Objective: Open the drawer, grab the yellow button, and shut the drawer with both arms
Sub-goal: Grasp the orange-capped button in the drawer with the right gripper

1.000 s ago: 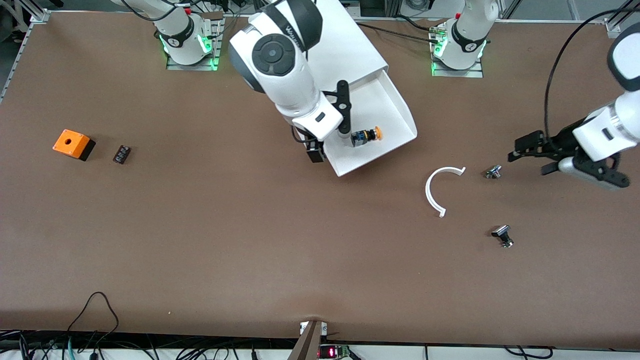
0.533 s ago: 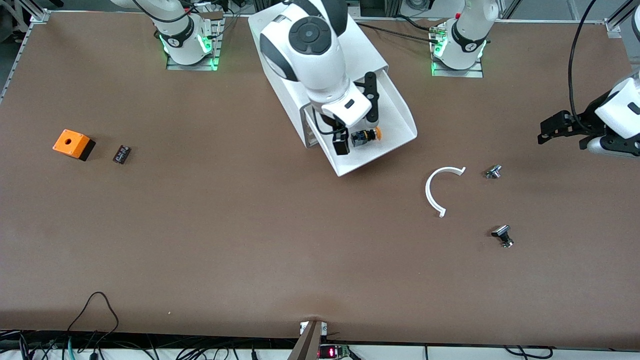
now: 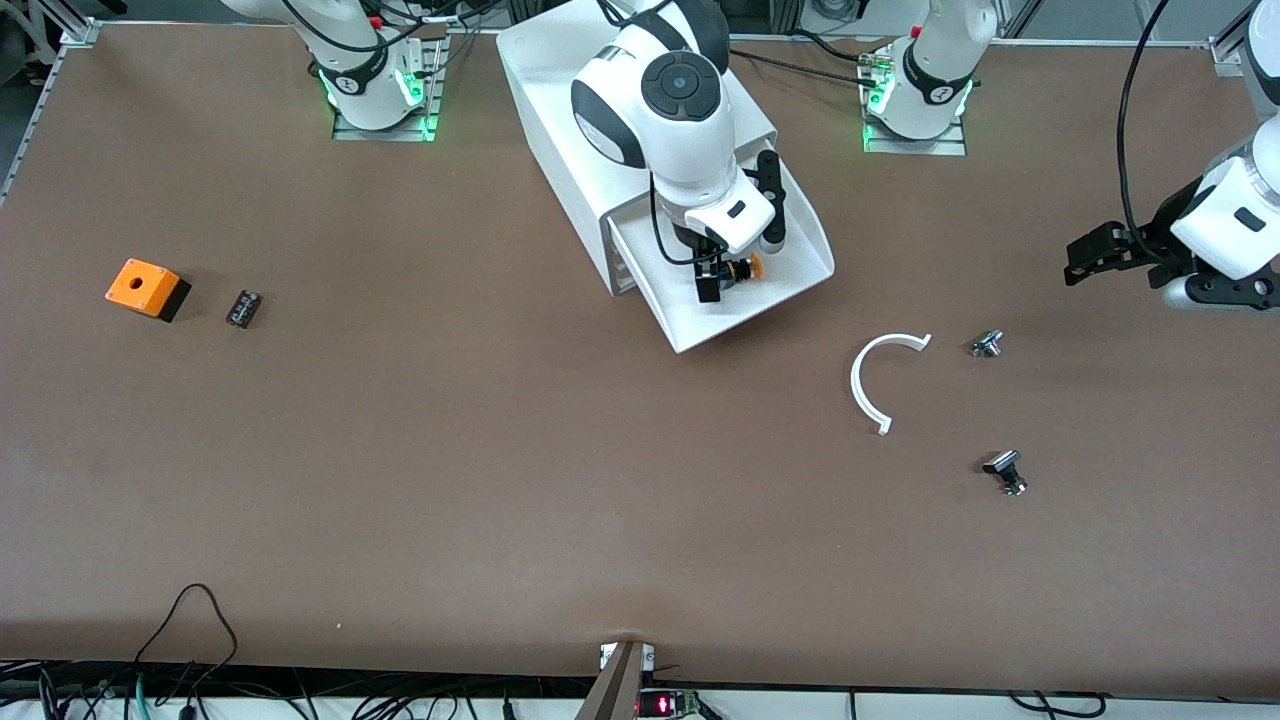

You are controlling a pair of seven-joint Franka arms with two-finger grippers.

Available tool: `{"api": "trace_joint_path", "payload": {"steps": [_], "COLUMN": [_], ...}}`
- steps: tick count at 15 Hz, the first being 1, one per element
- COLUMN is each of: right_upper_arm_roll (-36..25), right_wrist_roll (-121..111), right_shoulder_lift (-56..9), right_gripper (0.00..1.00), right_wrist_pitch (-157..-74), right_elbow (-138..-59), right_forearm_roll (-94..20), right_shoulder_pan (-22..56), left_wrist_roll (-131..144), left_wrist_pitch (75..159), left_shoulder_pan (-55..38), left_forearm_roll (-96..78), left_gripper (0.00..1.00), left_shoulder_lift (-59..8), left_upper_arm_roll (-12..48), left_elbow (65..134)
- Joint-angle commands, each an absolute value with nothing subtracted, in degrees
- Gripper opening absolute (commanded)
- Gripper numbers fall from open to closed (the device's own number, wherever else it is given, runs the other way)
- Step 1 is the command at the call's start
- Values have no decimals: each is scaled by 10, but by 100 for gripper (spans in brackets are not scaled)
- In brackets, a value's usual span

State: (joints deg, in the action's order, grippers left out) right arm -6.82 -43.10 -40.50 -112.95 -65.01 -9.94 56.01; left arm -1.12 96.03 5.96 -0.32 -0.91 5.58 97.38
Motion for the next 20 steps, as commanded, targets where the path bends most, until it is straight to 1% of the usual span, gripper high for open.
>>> {"api": "trace_joint_path", "payload": {"steps": [1, 6, 7, 9, 10, 14, 15, 20], "right_upper_arm_roll": [-77, -86, -88, -89, -88, -90, -90, -98], "right_wrist_roll": [-407, -360, -356, -359, -357, -359, -357, -351], "right_shoulder_lift": [-419, -432, -432, -433, -433, -432, -432, -416], "right_gripper": [100, 100, 95, 74, 65, 40, 36, 32], "right_wrist_pitch": [-1120, -1124, -1126, -1127, -1128, -1136, -1136, -1132], "right_elbow": [-625, -625, -625, -625, -625, -625, -625, -624], "right_forearm_roll": [-91, -91, -91, -82, -69, -60, -54, -51], "right_shoulder_pan": [574, 586, 589, 589, 589, 594, 595, 603], "left_wrist_roll": [-1, -1, -1, -1, 0, -5, -6, -7], "left_wrist_pitch": [944, 944, 944, 935, 933, 931, 931, 931], "left_shoulder_pan": [58, 58, 58, 55, 55, 55, 55, 55], "left_forearm_roll": [10, 10, 10, 10, 10, 11, 11, 9], "left_gripper": [100, 100, 100, 100, 100, 100, 100, 100], "left_shoulder_lift": [-11, -11, -11, -11, -11, -12, -12, -13], "left_upper_arm_roll": [57, 57, 58, 65, 69, 69, 69, 69], "left_elbow": [959, 958, 957, 946, 944, 944, 944, 944]}}
